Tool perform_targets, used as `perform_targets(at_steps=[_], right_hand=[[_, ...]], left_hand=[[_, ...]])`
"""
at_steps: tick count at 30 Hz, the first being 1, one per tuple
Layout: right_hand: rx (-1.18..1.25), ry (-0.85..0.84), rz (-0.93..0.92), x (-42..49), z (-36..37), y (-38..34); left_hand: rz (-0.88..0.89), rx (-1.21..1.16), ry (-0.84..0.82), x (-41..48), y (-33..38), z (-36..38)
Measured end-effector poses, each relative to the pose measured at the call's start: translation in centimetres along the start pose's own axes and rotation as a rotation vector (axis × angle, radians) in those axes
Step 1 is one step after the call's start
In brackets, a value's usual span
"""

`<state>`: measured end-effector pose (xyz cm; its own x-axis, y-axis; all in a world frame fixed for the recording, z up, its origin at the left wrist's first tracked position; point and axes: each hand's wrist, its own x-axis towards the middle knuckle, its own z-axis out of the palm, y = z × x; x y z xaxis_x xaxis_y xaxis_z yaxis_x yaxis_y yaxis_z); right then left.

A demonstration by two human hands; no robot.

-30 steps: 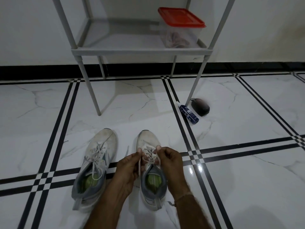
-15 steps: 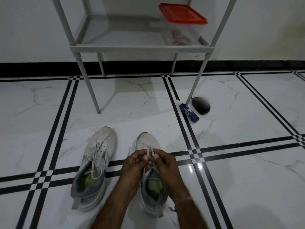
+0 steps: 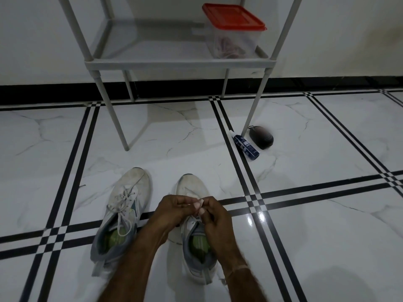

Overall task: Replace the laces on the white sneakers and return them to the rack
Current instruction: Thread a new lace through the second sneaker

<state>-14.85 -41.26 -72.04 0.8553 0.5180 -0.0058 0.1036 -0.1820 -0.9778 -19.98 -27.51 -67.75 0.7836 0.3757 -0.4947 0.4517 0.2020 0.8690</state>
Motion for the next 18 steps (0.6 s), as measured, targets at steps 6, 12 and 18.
perform_targets(at_steps=[6,12,18], right_hand=[[0.025,-0.057,0.029,-0.3,-0.2,-0.2],[0.025,0.004,0.047,-0.4,0.3,0.0],[-0.08,0.028,0.003,-0.5,0.5,0.6]], left_hand=[[-0.103,0.036,-0.041,0.6,0.0,-0.8],[-0.11,0.051,-0.054,0.9,-0.5,-0.9],[-0.145,0.024,-0.044,1.4,-0.8,-0.9]])
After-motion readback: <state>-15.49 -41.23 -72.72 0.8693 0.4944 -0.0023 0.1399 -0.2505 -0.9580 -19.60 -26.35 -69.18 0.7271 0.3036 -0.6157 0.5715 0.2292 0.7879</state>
